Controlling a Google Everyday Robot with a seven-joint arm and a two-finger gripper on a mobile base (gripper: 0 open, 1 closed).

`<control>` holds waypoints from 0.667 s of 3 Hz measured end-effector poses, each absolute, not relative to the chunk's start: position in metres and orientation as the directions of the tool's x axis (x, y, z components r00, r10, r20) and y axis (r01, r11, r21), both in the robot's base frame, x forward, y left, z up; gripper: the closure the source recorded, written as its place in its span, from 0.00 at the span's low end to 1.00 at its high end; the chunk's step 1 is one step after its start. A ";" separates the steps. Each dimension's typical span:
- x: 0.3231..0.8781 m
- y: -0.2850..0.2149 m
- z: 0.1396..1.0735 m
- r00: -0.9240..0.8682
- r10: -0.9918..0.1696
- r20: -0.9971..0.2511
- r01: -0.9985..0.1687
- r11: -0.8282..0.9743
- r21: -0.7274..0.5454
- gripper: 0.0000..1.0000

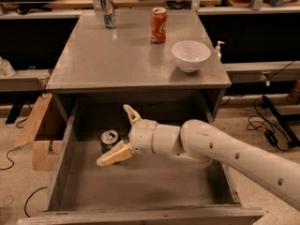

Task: Place green can into top drawer

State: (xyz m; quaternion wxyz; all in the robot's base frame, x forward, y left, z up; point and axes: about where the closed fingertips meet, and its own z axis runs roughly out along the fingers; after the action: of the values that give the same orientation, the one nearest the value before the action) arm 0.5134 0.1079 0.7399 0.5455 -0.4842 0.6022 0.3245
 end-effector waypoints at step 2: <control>0.490 0.062 0.749 0.023 -0.293 -0.956 -0.910 0.389 -0.141 0.00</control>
Offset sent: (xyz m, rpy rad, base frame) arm -0.0205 -0.0339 0.0057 -0.0485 0.0232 -0.0596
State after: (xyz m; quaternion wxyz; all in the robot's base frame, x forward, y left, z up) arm 0.4899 0.0619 0.7486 0.5370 -0.4723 0.6372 0.2873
